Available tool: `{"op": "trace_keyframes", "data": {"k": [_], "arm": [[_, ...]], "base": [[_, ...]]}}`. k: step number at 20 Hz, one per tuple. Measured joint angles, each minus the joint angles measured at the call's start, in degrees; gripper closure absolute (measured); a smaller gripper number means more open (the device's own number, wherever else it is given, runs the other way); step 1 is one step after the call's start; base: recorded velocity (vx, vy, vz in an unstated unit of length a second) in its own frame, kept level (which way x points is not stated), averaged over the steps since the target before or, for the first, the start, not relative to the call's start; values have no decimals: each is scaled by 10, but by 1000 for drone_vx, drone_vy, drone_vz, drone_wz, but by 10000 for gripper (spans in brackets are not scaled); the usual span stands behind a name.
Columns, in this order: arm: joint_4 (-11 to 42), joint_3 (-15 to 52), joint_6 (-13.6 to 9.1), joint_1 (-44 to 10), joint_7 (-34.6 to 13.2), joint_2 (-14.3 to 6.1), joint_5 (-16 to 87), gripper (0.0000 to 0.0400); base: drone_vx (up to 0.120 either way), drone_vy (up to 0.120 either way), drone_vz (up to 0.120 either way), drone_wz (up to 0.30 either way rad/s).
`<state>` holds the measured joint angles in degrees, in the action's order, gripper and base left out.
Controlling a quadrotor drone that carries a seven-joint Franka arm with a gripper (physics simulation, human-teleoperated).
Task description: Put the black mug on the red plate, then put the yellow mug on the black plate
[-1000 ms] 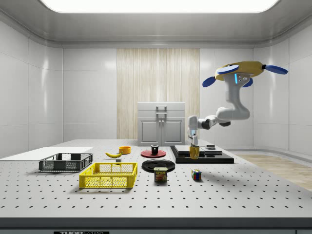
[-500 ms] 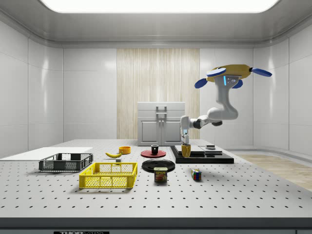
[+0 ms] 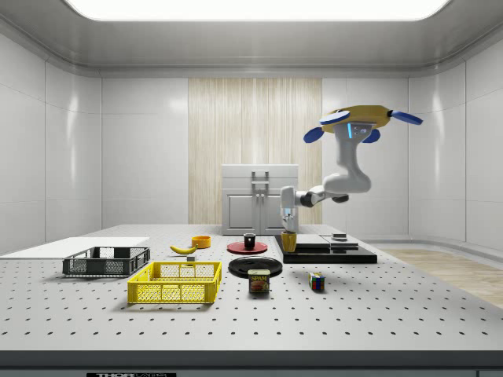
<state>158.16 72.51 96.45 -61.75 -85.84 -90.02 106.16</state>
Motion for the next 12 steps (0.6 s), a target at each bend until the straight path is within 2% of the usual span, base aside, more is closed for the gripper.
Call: {"op": "trace_keyframes", "data": {"k": [6, 12], "arm": [[0, 0, 0, 0, 0, 0, 0, 290], [0, 0, 1, 0, 0, -1, 0, 290]], "base": [[120, 0, -120, 0], [120, 0, 0, 0]]}}
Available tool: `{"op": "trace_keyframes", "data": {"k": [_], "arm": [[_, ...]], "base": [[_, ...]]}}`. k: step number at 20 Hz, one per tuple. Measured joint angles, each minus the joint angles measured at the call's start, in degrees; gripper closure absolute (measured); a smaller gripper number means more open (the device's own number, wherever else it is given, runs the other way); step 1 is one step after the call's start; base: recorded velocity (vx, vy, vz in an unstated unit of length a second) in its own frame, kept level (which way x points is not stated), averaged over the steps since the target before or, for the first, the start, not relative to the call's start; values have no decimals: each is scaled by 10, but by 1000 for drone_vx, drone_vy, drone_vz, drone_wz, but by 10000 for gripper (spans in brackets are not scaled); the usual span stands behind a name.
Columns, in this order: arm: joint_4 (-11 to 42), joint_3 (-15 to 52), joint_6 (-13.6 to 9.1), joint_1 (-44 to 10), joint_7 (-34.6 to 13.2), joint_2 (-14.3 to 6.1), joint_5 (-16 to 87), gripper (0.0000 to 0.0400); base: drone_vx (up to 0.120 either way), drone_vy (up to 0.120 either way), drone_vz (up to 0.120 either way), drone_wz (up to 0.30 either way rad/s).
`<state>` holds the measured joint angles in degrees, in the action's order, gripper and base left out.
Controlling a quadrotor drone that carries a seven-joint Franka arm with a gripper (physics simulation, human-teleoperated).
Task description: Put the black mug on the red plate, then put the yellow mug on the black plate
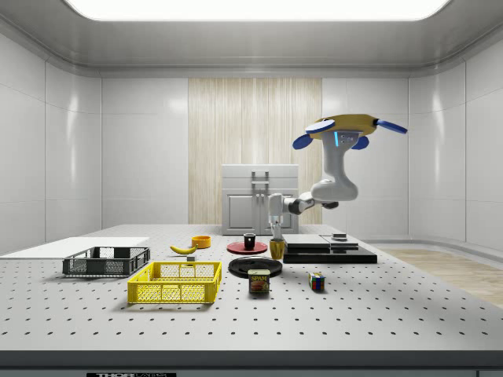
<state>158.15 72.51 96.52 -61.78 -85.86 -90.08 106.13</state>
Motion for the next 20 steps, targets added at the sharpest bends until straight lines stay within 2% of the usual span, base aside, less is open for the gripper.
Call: {"op": "trace_keyframes", "data": {"k": [2, 5, 14, 20], "arm": [[0, 0, 0, 0, 0, 0, 0, 290], [0, 0, 0, 0, 0, 0, 0, 290], [0, 0, 1, 0, 0, -1, 0, 290], [-5, -16, 7, -4, -1, 0, 14, 290]], "base": [[120, -20, 0, 0], [120, -107, 0, 0], [120, 0, 0, 0], [7, 0, 0, 0]]}}
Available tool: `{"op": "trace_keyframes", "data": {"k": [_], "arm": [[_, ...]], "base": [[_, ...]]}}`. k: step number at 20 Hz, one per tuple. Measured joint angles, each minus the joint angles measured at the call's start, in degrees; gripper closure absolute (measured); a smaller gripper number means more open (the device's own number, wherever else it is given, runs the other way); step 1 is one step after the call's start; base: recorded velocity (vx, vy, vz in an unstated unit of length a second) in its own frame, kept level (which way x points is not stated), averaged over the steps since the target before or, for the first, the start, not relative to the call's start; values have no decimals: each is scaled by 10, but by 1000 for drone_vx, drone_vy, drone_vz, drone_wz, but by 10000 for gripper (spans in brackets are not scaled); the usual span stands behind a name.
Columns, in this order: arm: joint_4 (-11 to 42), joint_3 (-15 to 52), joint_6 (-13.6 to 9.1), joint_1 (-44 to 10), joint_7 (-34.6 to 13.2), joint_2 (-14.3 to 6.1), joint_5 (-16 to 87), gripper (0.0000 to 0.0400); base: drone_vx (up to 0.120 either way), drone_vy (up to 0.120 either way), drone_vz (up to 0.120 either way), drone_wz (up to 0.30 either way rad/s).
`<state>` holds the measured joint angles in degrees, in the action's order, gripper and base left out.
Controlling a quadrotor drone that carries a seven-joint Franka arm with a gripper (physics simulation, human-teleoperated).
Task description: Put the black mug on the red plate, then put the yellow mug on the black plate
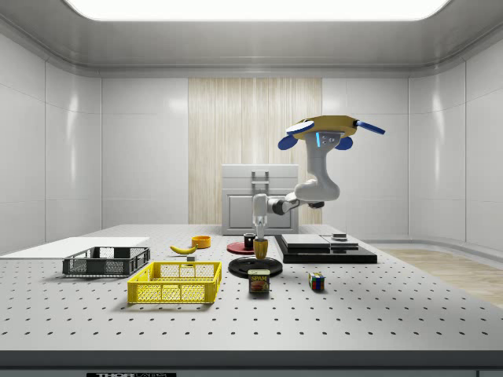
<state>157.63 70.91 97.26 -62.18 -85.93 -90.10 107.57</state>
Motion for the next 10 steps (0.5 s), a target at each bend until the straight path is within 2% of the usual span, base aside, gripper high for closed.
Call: {"op": "trace_keyframes", "data": {"k": [10], "arm": [[-27, -64, 26, -17, -2, 8, 59, 290]], "base": [[0, 0, 0, 0]]}}
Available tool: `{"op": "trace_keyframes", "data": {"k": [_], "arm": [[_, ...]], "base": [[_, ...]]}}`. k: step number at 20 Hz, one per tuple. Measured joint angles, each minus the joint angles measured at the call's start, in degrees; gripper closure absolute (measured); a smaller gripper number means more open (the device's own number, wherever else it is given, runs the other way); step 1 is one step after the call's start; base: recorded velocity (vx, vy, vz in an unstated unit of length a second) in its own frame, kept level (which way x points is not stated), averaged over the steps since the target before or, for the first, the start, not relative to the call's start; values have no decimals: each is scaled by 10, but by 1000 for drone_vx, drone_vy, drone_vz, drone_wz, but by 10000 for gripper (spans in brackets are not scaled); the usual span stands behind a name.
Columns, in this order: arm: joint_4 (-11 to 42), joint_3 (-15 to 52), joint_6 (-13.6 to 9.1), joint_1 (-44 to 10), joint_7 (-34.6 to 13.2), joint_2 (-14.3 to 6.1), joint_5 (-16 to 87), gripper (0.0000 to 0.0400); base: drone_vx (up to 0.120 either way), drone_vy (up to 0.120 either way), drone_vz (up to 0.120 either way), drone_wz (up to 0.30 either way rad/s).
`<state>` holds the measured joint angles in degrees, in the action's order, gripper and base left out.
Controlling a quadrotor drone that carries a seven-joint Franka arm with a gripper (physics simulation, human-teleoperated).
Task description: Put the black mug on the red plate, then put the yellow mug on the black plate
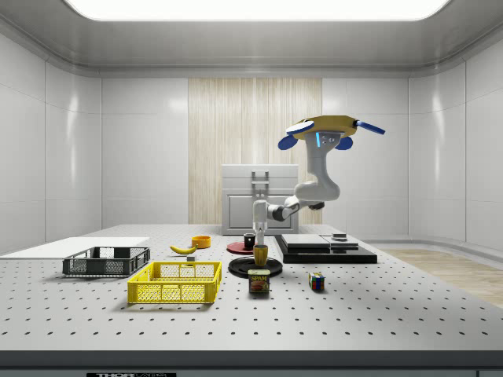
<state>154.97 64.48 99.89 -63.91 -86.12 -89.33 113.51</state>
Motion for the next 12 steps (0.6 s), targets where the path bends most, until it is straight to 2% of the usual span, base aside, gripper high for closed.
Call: {"op": "trace_keyframes", "data": {"k": [1, 2, 4, 6, 9, 12], "arm": [[-2, -4, 2, -1, 0, 1, 4, 290], [-4, -8, 3, -2, 0, 2, 8, 267], [-7, -13, 5, -4, 0, 4, 13, 162], [-6, -12, 3, -3, 0, 5, 12, 98], [0, 0, -4, 2, 1, 4, 2, 46], [9, 19, -13, 8, 2, 3, -15, 22]], "base": [[0, 0, 0, 0], [0, 0, 0, 0], [0, 0, 0, 0], [0, 0, 0, 0], [0, 0, 0, 0], [0, 0, 0, 0]]}}
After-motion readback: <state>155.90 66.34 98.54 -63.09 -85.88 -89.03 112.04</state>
